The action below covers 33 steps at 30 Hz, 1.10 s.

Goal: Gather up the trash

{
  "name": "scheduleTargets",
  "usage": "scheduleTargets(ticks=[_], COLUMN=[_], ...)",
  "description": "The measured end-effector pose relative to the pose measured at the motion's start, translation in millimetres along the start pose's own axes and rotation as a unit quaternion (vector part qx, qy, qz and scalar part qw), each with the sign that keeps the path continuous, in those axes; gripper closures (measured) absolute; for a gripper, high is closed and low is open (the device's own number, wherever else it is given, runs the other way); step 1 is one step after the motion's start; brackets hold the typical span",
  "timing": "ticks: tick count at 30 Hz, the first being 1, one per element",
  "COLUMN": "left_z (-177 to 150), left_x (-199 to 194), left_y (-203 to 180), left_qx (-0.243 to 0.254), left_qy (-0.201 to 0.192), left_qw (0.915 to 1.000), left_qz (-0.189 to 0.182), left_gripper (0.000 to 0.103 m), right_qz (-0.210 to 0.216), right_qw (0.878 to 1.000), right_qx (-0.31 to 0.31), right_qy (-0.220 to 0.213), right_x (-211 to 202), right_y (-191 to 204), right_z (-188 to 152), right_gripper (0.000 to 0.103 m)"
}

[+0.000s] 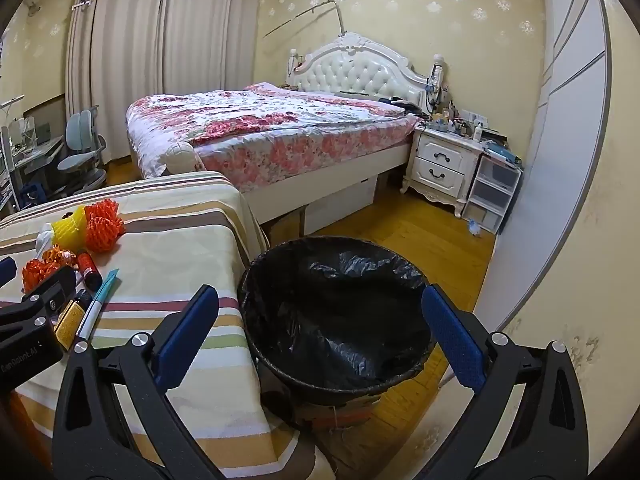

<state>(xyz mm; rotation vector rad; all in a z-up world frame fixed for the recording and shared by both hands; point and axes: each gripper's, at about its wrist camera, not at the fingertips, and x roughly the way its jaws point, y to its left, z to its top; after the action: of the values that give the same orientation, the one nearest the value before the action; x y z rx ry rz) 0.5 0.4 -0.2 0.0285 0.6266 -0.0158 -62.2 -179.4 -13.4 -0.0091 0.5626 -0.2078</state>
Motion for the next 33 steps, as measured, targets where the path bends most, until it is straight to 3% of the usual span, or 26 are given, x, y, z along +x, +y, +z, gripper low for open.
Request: scheduleTargets(ticks=[33], left_z=[-7.5], left_x=[6.1], left_y=[-3.9], left_qx=[0.002], left_qy=[0.007], left_qw=[1.0], left_qz=[0.004], left_gripper=[0.007], right_qz=[-0.01], right_qw=[1.0], right_qx=[0.016], right_qy=[0.015], right_x=[6.5], right_y=[-12.2], right_z=[-5.5], right_gripper=[0.004])
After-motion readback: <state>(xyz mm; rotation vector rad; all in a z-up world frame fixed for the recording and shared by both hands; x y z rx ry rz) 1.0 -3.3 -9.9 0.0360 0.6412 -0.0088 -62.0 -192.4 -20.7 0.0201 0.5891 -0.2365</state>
